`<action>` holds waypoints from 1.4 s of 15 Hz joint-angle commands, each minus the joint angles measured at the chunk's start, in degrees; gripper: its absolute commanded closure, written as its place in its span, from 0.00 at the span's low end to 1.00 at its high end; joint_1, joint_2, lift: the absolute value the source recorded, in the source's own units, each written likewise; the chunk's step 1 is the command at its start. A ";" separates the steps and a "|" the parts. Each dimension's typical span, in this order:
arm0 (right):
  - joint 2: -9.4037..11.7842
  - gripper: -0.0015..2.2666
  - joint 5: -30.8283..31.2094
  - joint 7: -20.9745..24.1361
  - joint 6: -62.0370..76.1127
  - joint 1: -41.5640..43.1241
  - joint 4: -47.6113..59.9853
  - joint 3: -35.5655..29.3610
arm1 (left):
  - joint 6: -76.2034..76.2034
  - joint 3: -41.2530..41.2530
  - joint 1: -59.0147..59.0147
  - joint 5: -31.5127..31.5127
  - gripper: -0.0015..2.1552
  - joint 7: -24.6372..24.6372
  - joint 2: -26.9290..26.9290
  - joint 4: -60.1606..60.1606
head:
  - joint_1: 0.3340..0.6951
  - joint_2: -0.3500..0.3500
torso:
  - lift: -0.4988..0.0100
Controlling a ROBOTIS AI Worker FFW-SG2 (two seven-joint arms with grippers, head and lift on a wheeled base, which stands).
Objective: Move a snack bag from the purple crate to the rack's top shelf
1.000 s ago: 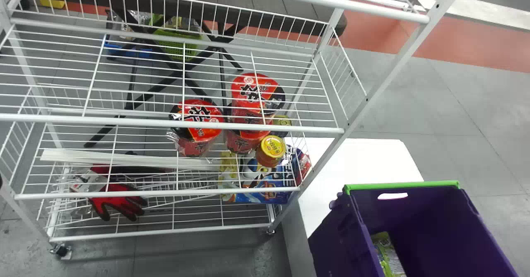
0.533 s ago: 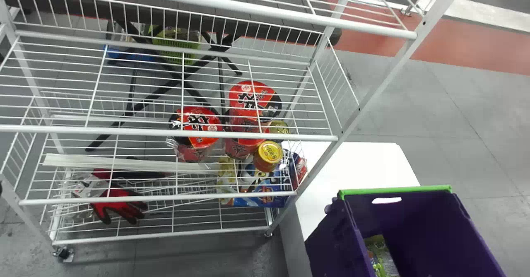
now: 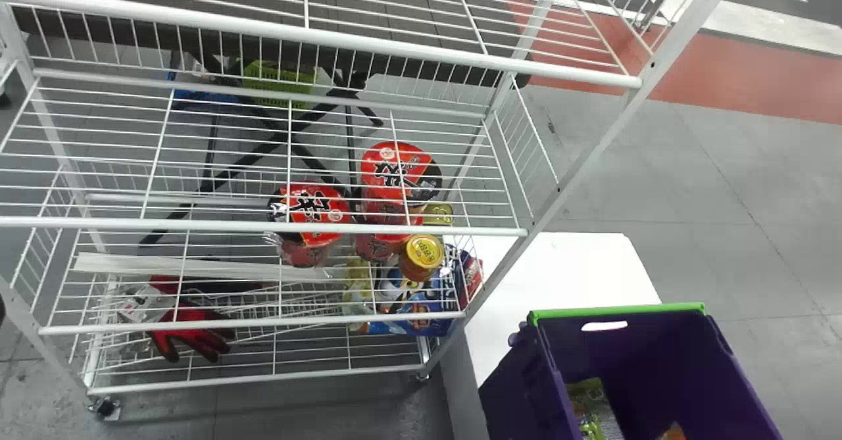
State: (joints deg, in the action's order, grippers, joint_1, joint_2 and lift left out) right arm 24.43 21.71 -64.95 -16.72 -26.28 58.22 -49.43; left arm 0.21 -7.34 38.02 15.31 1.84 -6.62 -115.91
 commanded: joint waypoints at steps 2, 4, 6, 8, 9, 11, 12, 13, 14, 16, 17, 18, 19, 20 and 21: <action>-0.09 0.76 -1.14 0.00 0.06 0.00 0.49 1.09 | 0.88 0.31 0.83 -0.72 0.06 -0.26 0.03 -1.25 | 1.00 0.00 | 0.37; -0.09 0.76 -1.49 0.00 0.06 0.09 1.02 1.35 | 0.88 0.31 1.27 -0.81 0.06 -0.61 0.03 -2.13 | 1.00 0.00 | 0.38; -0.26 0.76 -2.02 0.00 0.23 0.18 1.54 1.61 | 0.88 0.31 1.71 -1.07 0.06 -0.87 0.03 -2.75 | 1.00 0.00 | 0.40; -0.35 0.76 -2.11 0.00 0.06 0.79 1.63 2.14 | 1.06 0.22 1.97 -1.51 0.06 -0.96 0.03 -3.01 | 1.00 0.00 | 0.41; -0.44 0.76 -2.19 0.09 0.06 1.06 1.63 2.23 | 0.88 0.13 2.06 -1.60 0.06 -0.96 0.03 -3.10 | 1.00 0.00 | 0.42; -0.44 0.76 -2.19 0.00 -0.12 1.41 1.63 2.32 | 0.88 0.04 2.33 -2.31 0.06 -1.05 0.03 -3.63 | 1.00 0.00 | 0.44; -0.44 0.76 -2.19 0.00 -0.12 1.49 1.63 2.32 | 1.06 -0.04 2.50 -2.31 0.06 -1.05 0.03 -3.80 | 1.00 0.00 | 0.44; -0.44 0.76 -2.19 0.00 -0.29 1.58 1.72 2.32 | 1.06 0.04 2.77 -2.57 0.06 -1.05 0.03 -4.24 | 1.00 0.00 | 0.45; -0.44 0.76 -2.19 -0.09 -0.47 1.58 1.90 2.32 | 1.23 0.04 2.94 -2.66 0.06 -1.05 -0.06 -4.42 | 1.00 0.00 | 0.46; -0.35 0.76 -2.19 -0.53 -1.17 1.85 2.16 2.14 | 1.41 0.13 3.12 -3.01 0.06 -1.05 -0.06 -4.59 | 1.00 0.00 | 0.47; -0.35 0.76 -2.19 -0.88 -1.70 2.11 2.33 1.96 | 1.41 0.13 3.38 -3.01 0.06 -1.05 0.03 -4.86 | 1.00 0.00 | 0.48; -0.35 0.76 -2.19 -1.32 -2.23 2.11 2.77 1.79 | 1.41 0.22 3.73 -3.01 0.06 -1.13 0.03 -5.30 | 1.00 0.00 | 0.49; -0.35 0.76 -2.19 -1.93 -3.10 2.20 3.39 1.53 | 1.76 0.22 4.08 -3.10 0.06 -1.13 -0.06 -5.65 | 1.00 0.00 | 0.50; -0.35 0.76 -2.19 -2.20 -3.63 2.20 3.92 1.44 | 1.76 0.31 4.26 -3.54 0.06 -1.13 0.03 -5.74 | 1.00 0.00 | 0.51; -0.35 0.76 -2.19 -2.20 -3.98 2.20 4.00 1.44 | 1.76 0.48 4.26 -3.80 0.06 -1.40 0.03 -5.74 | 1.00 0.00 | 0.51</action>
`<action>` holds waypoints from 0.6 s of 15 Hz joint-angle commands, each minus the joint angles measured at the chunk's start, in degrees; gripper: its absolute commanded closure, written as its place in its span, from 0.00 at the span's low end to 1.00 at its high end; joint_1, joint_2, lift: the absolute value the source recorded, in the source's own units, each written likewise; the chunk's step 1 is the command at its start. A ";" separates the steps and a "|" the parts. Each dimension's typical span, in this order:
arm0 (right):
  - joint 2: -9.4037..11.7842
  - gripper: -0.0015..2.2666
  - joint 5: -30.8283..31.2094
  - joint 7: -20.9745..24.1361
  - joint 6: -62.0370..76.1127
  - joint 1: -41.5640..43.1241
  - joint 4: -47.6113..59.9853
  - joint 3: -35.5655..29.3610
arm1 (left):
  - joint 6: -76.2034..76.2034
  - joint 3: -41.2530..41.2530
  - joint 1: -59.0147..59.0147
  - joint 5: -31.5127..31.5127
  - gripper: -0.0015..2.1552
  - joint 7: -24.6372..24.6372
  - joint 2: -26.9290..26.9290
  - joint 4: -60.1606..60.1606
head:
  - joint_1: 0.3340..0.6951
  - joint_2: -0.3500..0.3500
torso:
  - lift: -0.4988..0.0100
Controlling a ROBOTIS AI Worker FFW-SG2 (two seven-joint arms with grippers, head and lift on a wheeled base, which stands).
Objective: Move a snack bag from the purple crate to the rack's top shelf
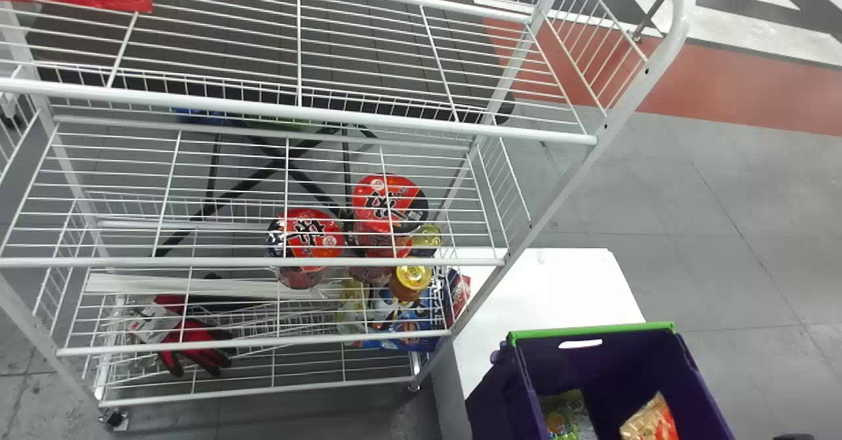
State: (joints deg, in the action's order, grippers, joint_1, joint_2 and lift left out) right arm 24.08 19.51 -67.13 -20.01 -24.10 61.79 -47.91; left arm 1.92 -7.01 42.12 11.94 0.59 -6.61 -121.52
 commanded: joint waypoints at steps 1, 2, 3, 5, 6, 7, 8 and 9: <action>0.00 0.76 0.00 -0.11 -1.05 0.02 0.62 -0.07 | 0.06 0.25 0.06 -0.51 0.06 -0.15 -0.07 -0.03 | 1.00 0.00 | 0.52; -0.08 0.76 0.00 -0.11 -1.22 0.02 0.71 0.01 | 0.06 0.42 0.06 -0.60 0.06 -0.15 -0.07 -0.03 | 1.00 0.00 | 0.53; -0.08 0.76 0.00 -0.28 -1.40 0.02 0.79 0.01 | 0.06 0.60 0.06 -0.95 0.06 -0.15 -0.07 0.06 | 1.00 0.00 | 0.54; -0.44 0.76 0.00 -0.81 -1.57 0.02 1.32 -0.16 | 0.06 0.77 0.06 -1.04 0.06 -0.15 -0.16 0.32 | 1.00 0.00 | 0.55; -0.44 0.76 0.00 -0.90 -1.57 0.02 1.32 -0.34 | 0.06 0.86 0.06 -1.13 0.06 -0.15 -0.16 0.32 | 1.00 0.00 | 0.56; -0.44 0.76 0.00 -1.16 -1.57 0.02 1.50 -0.78 | 0.06 1.04 0.06 -1.30 0.06 -0.15 -0.25 0.41 | 1.00 0.00 | 0.57; -0.52 0.76 0.00 -1.51 -1.57 0.02 1.76 -1.22 | 0.41 1.21 0.06 -1.39 0.06 -0.15 -0.25 0.50 | 1.00 0.00 | 0.58; -0.70 0.76 0.00 -1.69 -1.40 0.02 1.85 -1.39 | 0.58 1.39 0.06 -1.74 0.06 -0.15 -0.25 0.58 | 1.00 0.00 | 0.58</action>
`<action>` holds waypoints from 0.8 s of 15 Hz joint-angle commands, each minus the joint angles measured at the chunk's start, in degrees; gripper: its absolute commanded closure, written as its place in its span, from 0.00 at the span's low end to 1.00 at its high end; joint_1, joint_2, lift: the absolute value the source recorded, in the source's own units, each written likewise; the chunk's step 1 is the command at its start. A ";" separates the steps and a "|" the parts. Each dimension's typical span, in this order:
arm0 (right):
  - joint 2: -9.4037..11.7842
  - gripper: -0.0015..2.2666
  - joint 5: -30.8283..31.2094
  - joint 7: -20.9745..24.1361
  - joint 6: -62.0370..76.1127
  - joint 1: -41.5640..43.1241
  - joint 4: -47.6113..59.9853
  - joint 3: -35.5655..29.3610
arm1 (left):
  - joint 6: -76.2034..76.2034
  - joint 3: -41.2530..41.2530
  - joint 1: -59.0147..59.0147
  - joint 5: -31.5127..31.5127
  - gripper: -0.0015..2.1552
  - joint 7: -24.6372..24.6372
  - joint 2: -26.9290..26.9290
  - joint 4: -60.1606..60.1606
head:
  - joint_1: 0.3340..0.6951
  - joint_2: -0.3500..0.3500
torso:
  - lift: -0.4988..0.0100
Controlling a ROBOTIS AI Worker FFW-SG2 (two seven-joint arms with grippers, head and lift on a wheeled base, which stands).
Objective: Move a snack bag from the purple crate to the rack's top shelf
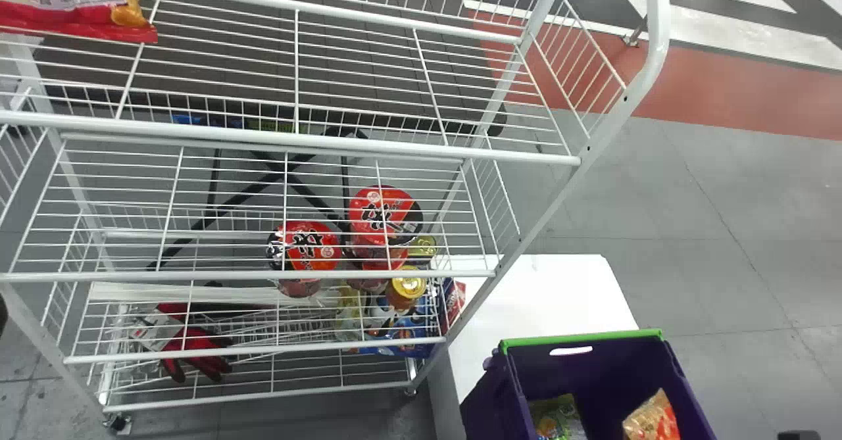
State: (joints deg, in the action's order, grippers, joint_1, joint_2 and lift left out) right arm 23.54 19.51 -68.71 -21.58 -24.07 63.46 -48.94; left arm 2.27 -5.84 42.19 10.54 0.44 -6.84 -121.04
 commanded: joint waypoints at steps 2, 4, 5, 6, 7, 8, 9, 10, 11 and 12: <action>-0.25 0.76 -0.09 -0.38 0.17 -0.01 0.53 -0.63 | 0.40 0.31 0.00 -0.60 0.06 0.00 -0.10 0.28 | 1.00 0.00 | 0.60; -0.69 0.76 -0.09 -0.46 0.35 -0.01 0.88 -0.63 | 0.40 0.83 0.18 -0.69 0.06 -0.09 -0.10 0.37 | 1.00 0.00 | 0.62; -0.69 0.76 -0.09 -0.46 0.35 -0.01 0.88 -0.55 | 0.58 1.01 0.35 -1.04 0.06 -0.44 -0.10 0.37 | 1.00 0.00 | 0.62; -0.78 0.76 -0.09 -0.46 0.35 -0.01 1.05 -0.46 | 0.58 1.10 0.44 -1.13 0.06 -0.52 -0.10 0.37 | 1.00 0.00 | 0.63; -0.87 0.76 -0.09 -0.46 0.35 -0.01 1.32 -0.37 | 0.58 1.10 0.44 -1.13 0.06 -0.52 -0.10 0.45 | 1.00 0.00 | 0.64; -0.87 0.76 -0.09 -0.46 0.17 -0.01 1.32 -0.02 | 0.75 1.10 0.44 -1.13 0.06 -0.96 -0.19 0.72 | 1.00 0.00 | 0.65; -0.87 0.76 -0.09 -0.46 0.17 -0.01 1.32 0.16 | 1.10 1.19 0.44 -1.31 0.06 -1.14 -0.19 0.89 | 1.00 0.00 | 0.65; -0.87 0.76 -0.09 -0.46 0.17 -0.01 1.32 0.16 | 1.28 1.19 0.44 -1.39 0.06 -1.14 -0.19 0.89 | 1.00 0.00 | 0.66; -0.87 0.76 -0.09 -0.46 0.17 -0.01 1.32 0.16 | 1.63 1.27 0.53 -1.39 0.06 -1.14 -0.19 0.89 | 1.00 0.00 | 0.67; -0.87 0.76 -0.09 -0.46 0.17 -0.01 1.32 0.16 | 1.81 1.27 0.62 -1.39 0.06 -1.23 -0.19 0.89 | 1.00 0.00 | 0.68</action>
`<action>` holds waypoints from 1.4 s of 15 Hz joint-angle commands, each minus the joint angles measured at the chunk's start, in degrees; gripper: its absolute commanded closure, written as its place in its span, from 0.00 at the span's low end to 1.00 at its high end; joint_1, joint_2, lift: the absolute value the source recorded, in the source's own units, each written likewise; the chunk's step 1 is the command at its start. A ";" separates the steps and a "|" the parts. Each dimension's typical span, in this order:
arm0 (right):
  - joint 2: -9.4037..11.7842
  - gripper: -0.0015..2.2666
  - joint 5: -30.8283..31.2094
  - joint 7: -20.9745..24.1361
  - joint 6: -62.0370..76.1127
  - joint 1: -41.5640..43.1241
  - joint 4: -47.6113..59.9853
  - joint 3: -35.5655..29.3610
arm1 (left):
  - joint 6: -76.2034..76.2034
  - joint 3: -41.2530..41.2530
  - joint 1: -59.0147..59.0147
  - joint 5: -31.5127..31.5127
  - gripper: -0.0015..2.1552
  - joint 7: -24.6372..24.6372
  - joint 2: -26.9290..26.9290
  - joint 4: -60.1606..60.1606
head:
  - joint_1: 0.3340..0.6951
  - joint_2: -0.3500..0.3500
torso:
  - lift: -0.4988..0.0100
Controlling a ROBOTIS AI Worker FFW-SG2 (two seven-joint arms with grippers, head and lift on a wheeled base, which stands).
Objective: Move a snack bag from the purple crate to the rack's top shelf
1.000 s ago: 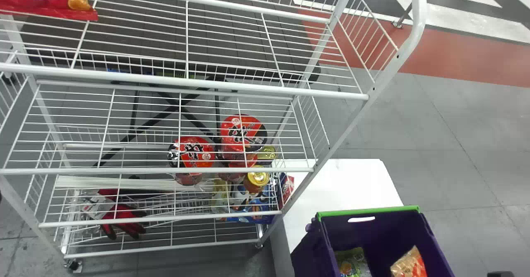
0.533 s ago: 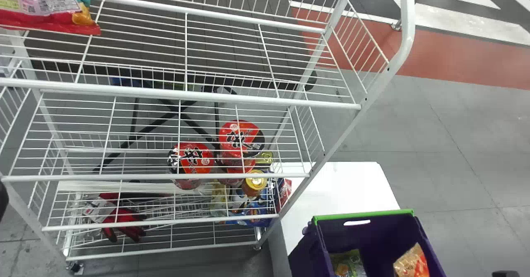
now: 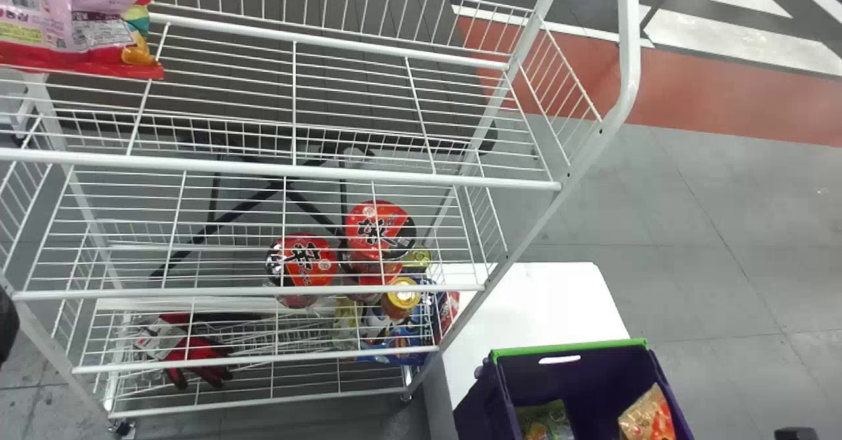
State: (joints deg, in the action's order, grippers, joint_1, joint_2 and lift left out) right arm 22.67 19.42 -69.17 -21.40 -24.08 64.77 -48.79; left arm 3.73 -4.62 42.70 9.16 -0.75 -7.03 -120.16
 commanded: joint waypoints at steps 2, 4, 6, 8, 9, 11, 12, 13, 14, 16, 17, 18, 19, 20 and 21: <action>0.00 0.76 0.00 0.00 0.17 0.09 0.01 0.01 | 0.53 0.14 0.19 -0.02 0.06 -0.04 -0.09 0.01 | 1.00 0.00 | 0.69; 0.00 0.76 0.00 0.00 0.35 0.09 0.01 -0.07 | 0.70 0.14 0.28 -0.02 0.06 -0.04 -0.09 0.01 | 1.00 0.00 | 0.71; -0.09 0.76 -0.96 0.09 1.05 0.00 0.01 -0.16 | 1.06 0.14 0.28 -0.11 0.06 -0.04 -0.18 0.45 | 1.00 0.00 | 0.72; -0.26 0.76 -1.14 0.18 1.05 0.00 0.01 -0.16 | 1.23 0.14 0.19 -0.11 0.06 -0.04 -0.18 0.54 | 1.00 0.00 | 0.74; -0.35 0.76 -1.32 0.18 1.05 0.09 0.01 -0.16 | 1.41 0.14 0.19 -0.11 0.06 -0.04 -0.18 0.54 | 1.00 0.00 | 0.75; -0.44 0.76 -1.49 0.18 1.05 0.26 0.01 0.01 | 1.93 0.14 0.19 -0.11 0.06 -0.04 -0.26 0.54 | 1.00 0.00 | 0.77; -0.61 0.76 -1.49 0.26 1.05 0.53 0.01 0.10 | 1.93 0.14 0.10 -0.11 0.06 -0.04 -0.26 0.45 | 1.00 0.00 | 0.77; -0.61 0.76 -1.58 0.18 1.05 0.61 0.01 0.19 | 1.93 -0.04 0.10 -0.11 0.06 -0.04 -0.35 0.28 | 1.00 0.00 | 0.78; -0.79 0.76 -1.58 0.26 1.05 0.97 0.01 0.37 | 1.93 -0.04 0.10 -0.11 0.06 -0.13 -0.35 0.28 | 1.00 0.00 | 0.79; -0.88 0.76 -1.49 0.26 0.70 1.67 0.01 1.16 | 1.93 0.05 0.10 -0.19 0.06 -0.13 -0.26 0.19 | 1.00 0.00 | 0.80; -0.88 0.76 -1.49 0.26 0.17 2.02 0.01 1.51 | 1.93 0.14 -0.07 -0.46 0.06 -0.13 -0.26 0.28 | 1.00 0.00 | 0.81; -0.88 0.76 -1.32 0.26 0.00 2.28 0.01 1.60 | 1.93 0.14 -0.16 -0.63 0.06 -0.13 -0.18 0.45 | 1.00 0.00 | 0.82; -0.88 0.76 -0.96 0.26 -0.18 2.46 -0.08 1.60 | 1.93 0.14 -0.43 -0.63 0.06 -0.31 -0.26 0.63 | 1.00 0.00 | 0.83; -0.88 0.76 -0.70 0.26 -0.18 2.81 -0.17 1.51 | 1.93 0.05 -0.69 -0.63 0.06 -0.39 -0.26 0.89 | 1.00 0.00 | 0.84; -0.79 0.76 -0.61 0.26 -0.18 2.90 -0.26 1.51 | 1.93 0.05 -0.87 -0.63 0.06 -0.39 -0.26 1.16 | 1.00 0.00 | 0.84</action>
State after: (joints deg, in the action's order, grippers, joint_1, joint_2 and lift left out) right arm 21.80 18.59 -68.91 -21.54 -21.42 64.65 -47.27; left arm 5.66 -4.51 42.11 8.53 -1.14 -7.27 -119.35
